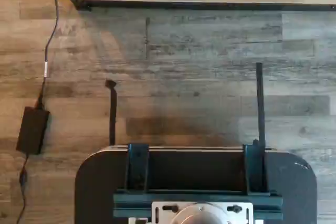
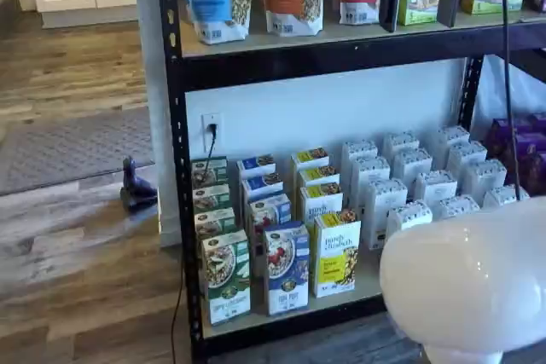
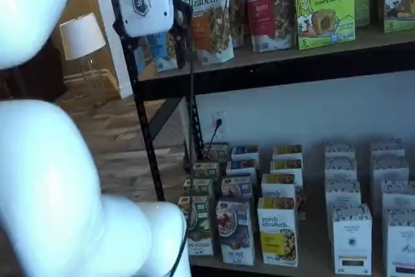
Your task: Pick up the blue and white box that is on the bottom shelf, the second box from the left
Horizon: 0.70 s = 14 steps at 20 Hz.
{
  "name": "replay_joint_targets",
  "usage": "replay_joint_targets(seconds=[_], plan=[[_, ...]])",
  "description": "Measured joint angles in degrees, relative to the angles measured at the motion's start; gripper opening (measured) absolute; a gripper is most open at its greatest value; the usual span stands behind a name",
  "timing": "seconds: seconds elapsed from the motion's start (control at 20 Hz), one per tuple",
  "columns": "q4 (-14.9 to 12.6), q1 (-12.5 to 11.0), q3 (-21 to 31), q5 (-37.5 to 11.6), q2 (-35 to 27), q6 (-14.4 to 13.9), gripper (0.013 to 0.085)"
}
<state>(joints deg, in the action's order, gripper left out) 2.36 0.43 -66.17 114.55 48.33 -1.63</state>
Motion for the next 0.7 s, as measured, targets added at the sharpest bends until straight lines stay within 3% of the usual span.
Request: replay_joint_targets(seconds=[0.15, 0.7], plan=[[-0.82, 0.62, 1.33, -2.76, 1.53, -0.26, 0.085], [0.07, -0.93, 5.81, -8.26, 1.33, 1.04, 0.085]])
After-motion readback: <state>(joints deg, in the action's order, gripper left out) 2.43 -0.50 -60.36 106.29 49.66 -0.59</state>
